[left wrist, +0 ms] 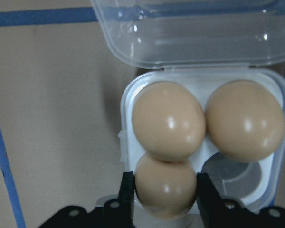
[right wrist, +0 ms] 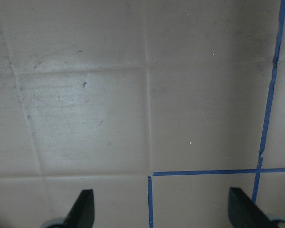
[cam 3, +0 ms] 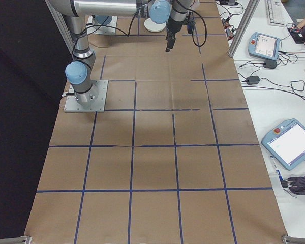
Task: Place egg on plate
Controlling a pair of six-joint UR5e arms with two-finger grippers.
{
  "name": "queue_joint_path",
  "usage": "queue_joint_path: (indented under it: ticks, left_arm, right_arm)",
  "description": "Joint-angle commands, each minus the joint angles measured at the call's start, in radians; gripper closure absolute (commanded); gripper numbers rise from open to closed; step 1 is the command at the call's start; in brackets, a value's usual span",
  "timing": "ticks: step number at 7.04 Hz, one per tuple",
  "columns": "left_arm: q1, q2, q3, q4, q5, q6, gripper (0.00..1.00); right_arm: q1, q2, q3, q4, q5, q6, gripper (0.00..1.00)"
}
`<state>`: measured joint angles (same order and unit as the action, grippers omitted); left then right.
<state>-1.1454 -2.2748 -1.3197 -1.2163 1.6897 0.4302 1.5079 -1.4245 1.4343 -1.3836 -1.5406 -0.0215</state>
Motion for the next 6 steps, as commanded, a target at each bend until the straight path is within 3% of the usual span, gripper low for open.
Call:
queue_joint_path:
  ticks: [1, 4, 6]
  left_arm:
    - [-0.001, 0.014, 0.000, -0.002, 0.002, -0.001, 1.00]
    - [-0.004, 0.087, -0.019, -0.069, -0.002, -0.001, 1.00]
    - [-0.004, 0.203, -0.068, -0.294, -0.007, -0.071, 1.00]
  right_arm:
    - [0.000, 0.001, 0.000, 0.000, 0.001, 0.000, 0.00]
    - [0.000, -0.001, 0.000, 0.000, -0.001, 0.000, 0.00]
    - [0.000, -0.001, 0.000, 0.000, 0.001, 0.000, 0.00]
